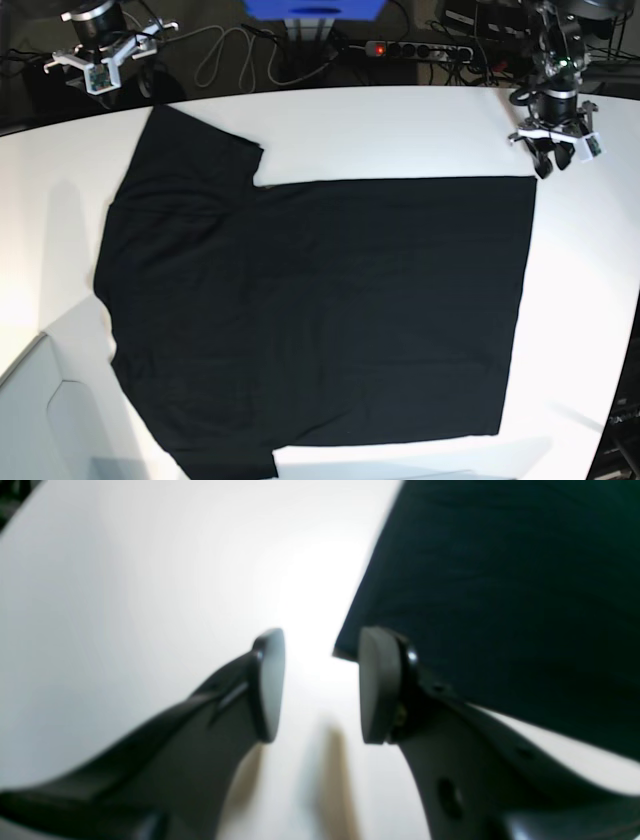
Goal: Fold the T-shirt properly
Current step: 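Move both grippers down to the shirt's shoulder corners at the collar edge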
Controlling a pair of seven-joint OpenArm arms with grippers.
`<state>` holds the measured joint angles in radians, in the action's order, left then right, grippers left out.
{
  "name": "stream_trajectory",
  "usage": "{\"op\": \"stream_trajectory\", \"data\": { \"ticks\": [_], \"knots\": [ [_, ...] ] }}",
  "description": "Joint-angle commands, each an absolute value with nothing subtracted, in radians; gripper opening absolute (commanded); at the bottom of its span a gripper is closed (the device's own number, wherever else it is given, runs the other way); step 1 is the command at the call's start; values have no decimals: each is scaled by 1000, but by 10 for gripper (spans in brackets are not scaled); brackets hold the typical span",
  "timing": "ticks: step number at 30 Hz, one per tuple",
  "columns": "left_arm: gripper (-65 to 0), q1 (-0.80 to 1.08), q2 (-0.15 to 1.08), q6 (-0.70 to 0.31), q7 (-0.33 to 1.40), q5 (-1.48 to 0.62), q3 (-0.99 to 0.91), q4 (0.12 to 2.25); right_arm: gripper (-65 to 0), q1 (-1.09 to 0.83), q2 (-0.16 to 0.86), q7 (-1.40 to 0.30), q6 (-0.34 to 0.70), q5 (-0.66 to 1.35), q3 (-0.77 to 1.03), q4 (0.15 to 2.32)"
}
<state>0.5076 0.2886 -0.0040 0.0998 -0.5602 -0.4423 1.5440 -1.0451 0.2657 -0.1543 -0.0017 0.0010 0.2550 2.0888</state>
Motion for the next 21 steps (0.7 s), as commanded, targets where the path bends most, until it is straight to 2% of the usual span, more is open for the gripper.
{"op": "stream_trajectory", "data": {
  "ticks": [1,6,21],
  "knots": [
    [-411,499,328,-4,74,-584,-443,1537,-296,-1058,271,-131,2,-1,262,2104],
    [-411,440,387,-4,74,-673,-387,1443,-296,-1058,271,-131,2,-1,262,2104],
    [-411,332,394,-4,74,-670,-309,1330,-296,-1044,269,-133,2,-2,260,2103]
  ]
}}
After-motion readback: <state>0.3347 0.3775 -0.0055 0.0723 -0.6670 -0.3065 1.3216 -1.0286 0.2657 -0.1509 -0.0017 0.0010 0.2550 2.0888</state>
